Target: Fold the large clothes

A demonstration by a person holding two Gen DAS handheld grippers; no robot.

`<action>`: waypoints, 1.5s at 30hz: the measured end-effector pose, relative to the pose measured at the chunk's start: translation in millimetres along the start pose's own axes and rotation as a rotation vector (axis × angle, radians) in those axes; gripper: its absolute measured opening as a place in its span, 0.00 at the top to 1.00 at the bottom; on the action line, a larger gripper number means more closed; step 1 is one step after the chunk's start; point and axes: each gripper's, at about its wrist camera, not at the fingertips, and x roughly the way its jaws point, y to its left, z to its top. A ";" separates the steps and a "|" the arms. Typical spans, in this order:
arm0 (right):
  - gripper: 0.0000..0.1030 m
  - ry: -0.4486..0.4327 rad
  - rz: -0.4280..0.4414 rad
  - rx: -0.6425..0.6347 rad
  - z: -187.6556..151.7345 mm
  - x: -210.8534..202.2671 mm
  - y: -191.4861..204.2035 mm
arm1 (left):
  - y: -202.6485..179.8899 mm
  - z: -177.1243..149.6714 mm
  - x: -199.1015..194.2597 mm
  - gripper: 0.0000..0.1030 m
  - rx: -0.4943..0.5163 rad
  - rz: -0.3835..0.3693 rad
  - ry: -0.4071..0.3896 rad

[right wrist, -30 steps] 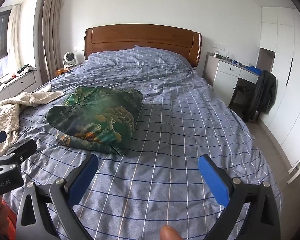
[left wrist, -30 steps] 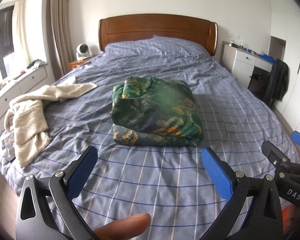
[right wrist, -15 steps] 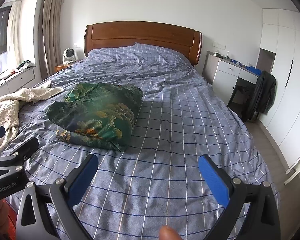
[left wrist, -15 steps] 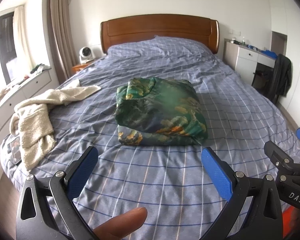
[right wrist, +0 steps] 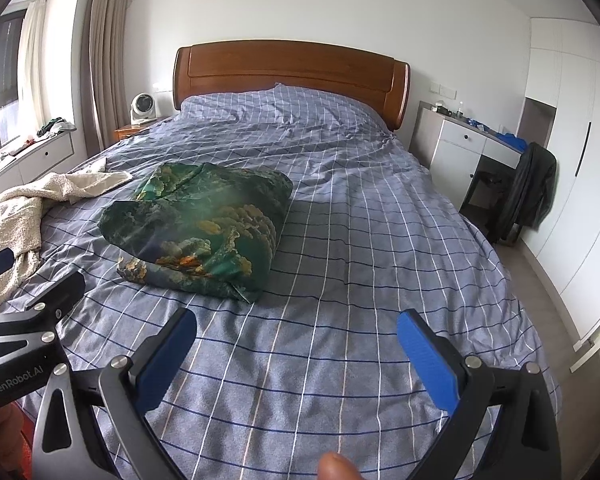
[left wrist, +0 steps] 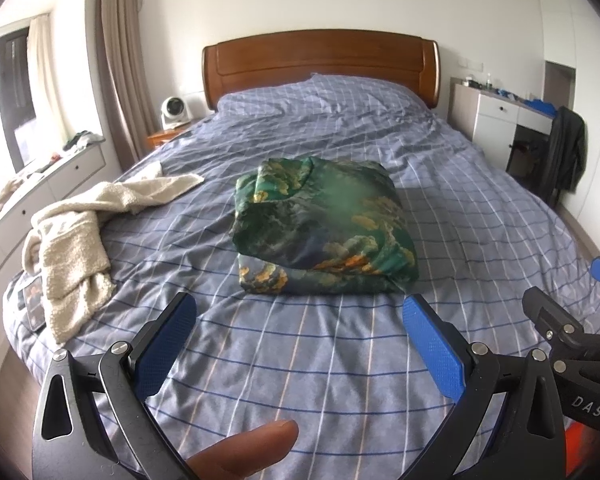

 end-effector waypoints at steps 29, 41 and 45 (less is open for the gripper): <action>0.01 0.012 0.015 -0.002 -0.9 6.0 2.9 | -2.9 3.3 4.5 0.00 0.009 -0.002 0.006; 0.01 0.009 0.015 -0.003 -1.8 3.5 4.5 | -3.4 2.6 4.7 0.00 0.001 -0.023 0.012; 0.01 0.008 0.017 -0.004 -1.2 3.7 3.5 | -3.4 0.9 1.7 0.00 -0.011 -0.021 -0.002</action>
